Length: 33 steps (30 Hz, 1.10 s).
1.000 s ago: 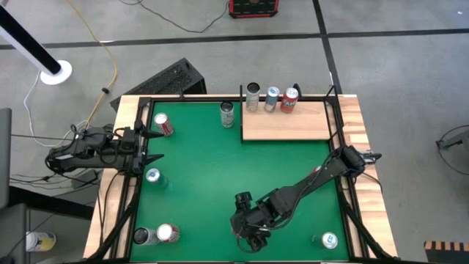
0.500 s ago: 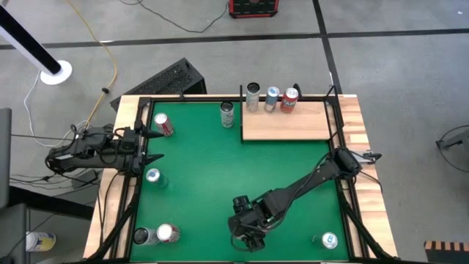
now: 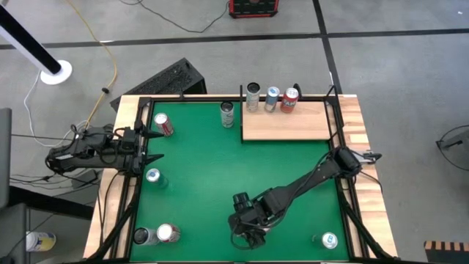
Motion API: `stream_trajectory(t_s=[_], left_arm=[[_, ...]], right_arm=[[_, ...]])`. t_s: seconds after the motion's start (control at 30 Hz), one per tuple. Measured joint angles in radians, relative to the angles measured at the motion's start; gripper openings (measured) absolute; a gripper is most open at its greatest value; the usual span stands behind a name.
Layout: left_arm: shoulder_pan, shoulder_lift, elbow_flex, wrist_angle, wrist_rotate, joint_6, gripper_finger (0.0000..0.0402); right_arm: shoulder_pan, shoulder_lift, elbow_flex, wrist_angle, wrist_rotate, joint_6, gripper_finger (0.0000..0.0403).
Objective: Sort soda cans
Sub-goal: Put the bottom right red soda can on the shelf
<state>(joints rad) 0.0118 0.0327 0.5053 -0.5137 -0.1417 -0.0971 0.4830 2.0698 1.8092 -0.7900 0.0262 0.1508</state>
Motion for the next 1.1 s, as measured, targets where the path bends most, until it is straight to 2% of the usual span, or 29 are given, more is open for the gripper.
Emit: stream_trajectory(t_s=[0.27,0.43,0.5,0.57,0.7,0.83,0.97,1.1], left_arm=[[0.000,0.000,0.000,0.000,0.004,0.000,0.0373],[0.000,0.000,0.000,-0.001,0.005,0.000,0.0373],[0.000,0.000,0.000,0.000,0.005,0.000,0.0373],[0.000,0.000,0.000,0.000,0.006,0.000,0.0373],[0.000,0.000,0.000,0.000,0.027,0.001,0.0373],[0.000,0.000,0.000,0.002,0.030,0.004,0.0373],[0.000,0.000,0.000,0.003,0.029,0.004,0.0373],[0.000,0.000,0.000,0.004,0.028,0.004,0.0373]], right_arm=[[-0.016,-0.174,0.001,-0.176,0.168,-0.020,0.0318],[-0.066,-0.279,-0.004,-0.402,0.261,0.024,0.0318],[-0.106,-0.337,-0.046,-0.450,0.289,0.039,0.0318],[-0.153,-0.420,-0.134,-0.420,0.292,0.042,0.0318],[-0.280,-0.626,-0.379,-0.339,0.294,0.060,0.0318],[-0.463,-0.832,-0.585,-0.296,0.291,0.074,0.0318],[-0.672,-0.945,-0.682,-0.284,0.293,0.067,0.0318],[-0.854,-0.971,-0.688,-0.257,0.260,-0.001,0.0318]])
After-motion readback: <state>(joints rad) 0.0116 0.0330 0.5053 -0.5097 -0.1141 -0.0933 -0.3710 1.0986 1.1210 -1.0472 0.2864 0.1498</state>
